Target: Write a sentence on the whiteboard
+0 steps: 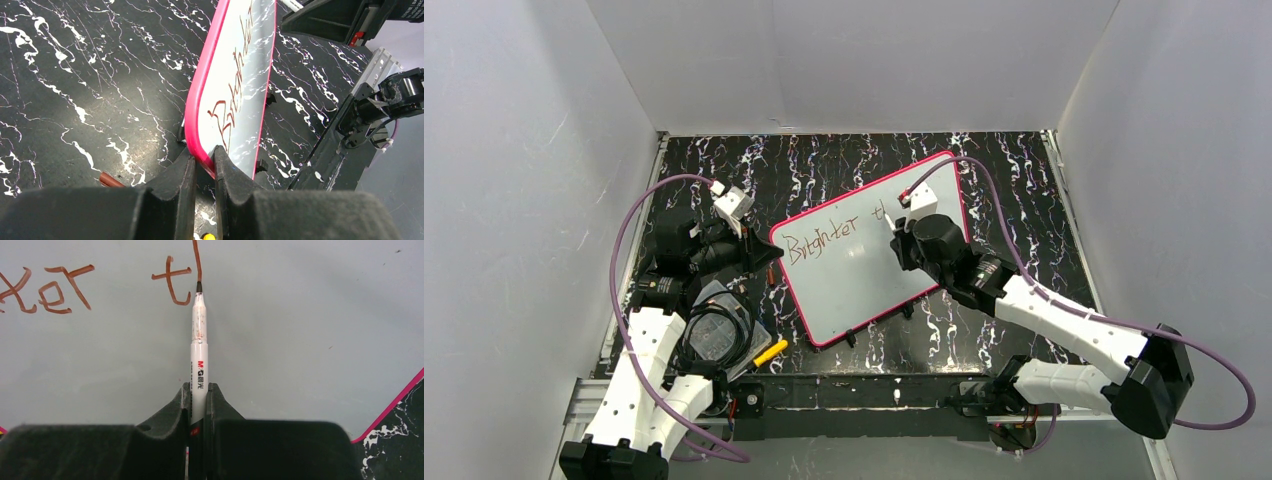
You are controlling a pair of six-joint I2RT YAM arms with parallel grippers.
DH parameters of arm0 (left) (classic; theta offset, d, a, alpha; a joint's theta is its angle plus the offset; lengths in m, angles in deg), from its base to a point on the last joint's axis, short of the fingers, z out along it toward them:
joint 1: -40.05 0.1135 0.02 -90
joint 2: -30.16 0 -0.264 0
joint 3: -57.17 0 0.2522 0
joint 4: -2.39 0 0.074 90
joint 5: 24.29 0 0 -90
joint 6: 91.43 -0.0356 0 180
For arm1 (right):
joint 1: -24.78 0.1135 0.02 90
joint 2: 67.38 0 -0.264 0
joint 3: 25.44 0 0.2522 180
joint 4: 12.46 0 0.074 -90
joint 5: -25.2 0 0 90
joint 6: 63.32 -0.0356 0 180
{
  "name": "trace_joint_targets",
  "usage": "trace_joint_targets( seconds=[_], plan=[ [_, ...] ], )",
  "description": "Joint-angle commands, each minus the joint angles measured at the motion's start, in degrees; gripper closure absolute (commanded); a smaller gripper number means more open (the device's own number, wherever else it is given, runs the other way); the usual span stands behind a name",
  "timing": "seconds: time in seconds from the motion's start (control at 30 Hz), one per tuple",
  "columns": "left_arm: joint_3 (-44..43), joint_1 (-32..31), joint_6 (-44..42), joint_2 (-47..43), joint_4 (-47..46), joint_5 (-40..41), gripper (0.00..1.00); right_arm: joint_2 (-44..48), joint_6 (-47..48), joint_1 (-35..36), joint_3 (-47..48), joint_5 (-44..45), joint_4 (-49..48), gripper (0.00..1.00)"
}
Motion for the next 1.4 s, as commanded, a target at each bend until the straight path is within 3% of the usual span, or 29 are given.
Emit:
trace_joint_targets(
  seconds=[0.0,0.63,1.37],
  plan=[
    [0.82,-0.25,-4.93,-0.52,1.58,1.27,1.00,1.04,-2.59,-0.03,-1.69,-1.76,1.19,0.99],
    [0.91,-0.25,-4.92,-0.46,1.58,1.56,1.00,0.54,0.77,-0.03,1.46,1.64,-4.65,0.99],
    [0.91,-0.29,-4.89,-0.54,1.58,1.44,1.00,-0.92,-0.74,-0.21,0.68,3.37,-0.85,0.99]
  ],
)
